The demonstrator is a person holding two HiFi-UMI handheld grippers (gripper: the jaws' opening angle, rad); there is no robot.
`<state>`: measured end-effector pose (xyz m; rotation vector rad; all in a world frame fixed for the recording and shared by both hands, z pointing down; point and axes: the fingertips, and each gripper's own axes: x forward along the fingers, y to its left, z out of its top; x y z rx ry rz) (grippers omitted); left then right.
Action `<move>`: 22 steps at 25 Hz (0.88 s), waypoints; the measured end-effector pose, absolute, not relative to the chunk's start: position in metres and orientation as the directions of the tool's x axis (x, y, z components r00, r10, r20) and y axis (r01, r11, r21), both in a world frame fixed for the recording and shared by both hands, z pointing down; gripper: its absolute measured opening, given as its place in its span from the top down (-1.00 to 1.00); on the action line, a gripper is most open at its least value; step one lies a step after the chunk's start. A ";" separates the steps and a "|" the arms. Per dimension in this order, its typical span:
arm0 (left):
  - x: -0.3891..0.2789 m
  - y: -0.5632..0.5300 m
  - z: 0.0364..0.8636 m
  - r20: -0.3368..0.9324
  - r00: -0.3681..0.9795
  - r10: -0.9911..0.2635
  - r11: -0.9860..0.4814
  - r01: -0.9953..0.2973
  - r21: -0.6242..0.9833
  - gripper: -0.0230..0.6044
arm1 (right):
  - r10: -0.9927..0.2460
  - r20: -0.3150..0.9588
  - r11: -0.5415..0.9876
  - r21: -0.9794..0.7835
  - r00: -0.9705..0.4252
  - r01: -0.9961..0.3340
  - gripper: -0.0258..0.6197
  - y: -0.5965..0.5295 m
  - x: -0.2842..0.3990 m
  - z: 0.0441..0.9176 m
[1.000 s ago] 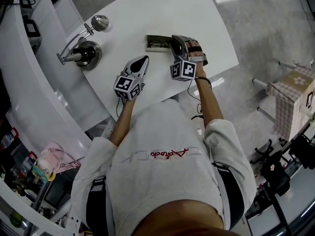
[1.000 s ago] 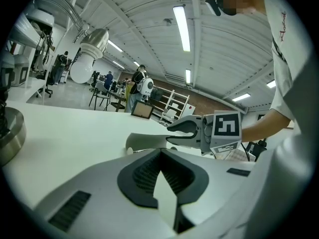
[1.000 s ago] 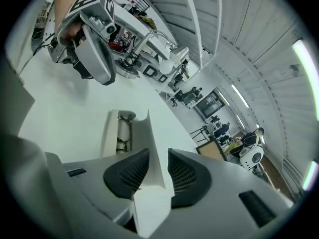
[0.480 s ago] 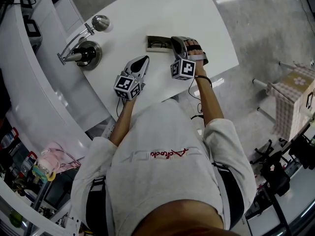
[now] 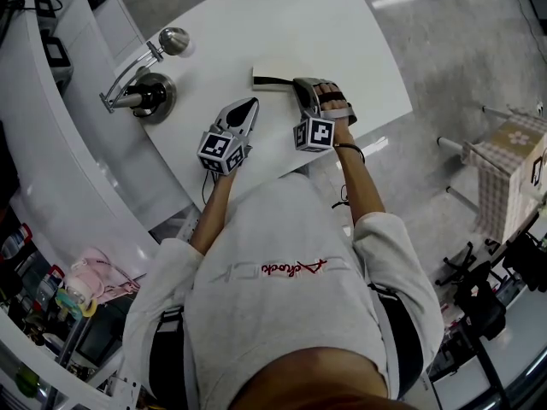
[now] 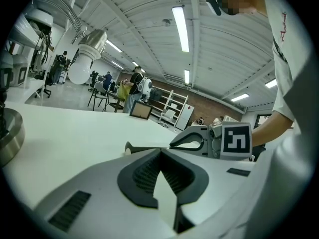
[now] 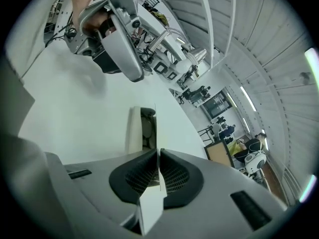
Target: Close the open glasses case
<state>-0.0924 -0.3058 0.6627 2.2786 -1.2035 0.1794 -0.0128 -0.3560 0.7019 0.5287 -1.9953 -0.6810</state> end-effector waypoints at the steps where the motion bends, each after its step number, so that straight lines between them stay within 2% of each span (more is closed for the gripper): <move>1: -0.092 -0.306 0.662 0.359 0.591 -0.722 -0.448 -0.795 0.408 0.84 | -0.600 0.643 0.760 0.645 -0.476 -0.086 0.81 -0.351 -0.013 0.705; 11: -0.092 -0.304 0.661 0.359 0.593 -0.720 -0.455 -0.795 0.402 0.84 | -0.528 0.719 0.818 0.573 -0.452 -0.044 0.77 -0.324 -0.010 0.740; 22: -0.089 -0.301 0.654 0.353 0.598 -0.720 -0.471 -0.794 0.385 0.84 | -0.545 0.701 0.811 0.581 -0.459 -0.076 0.79 -0.325 -0.011 0.729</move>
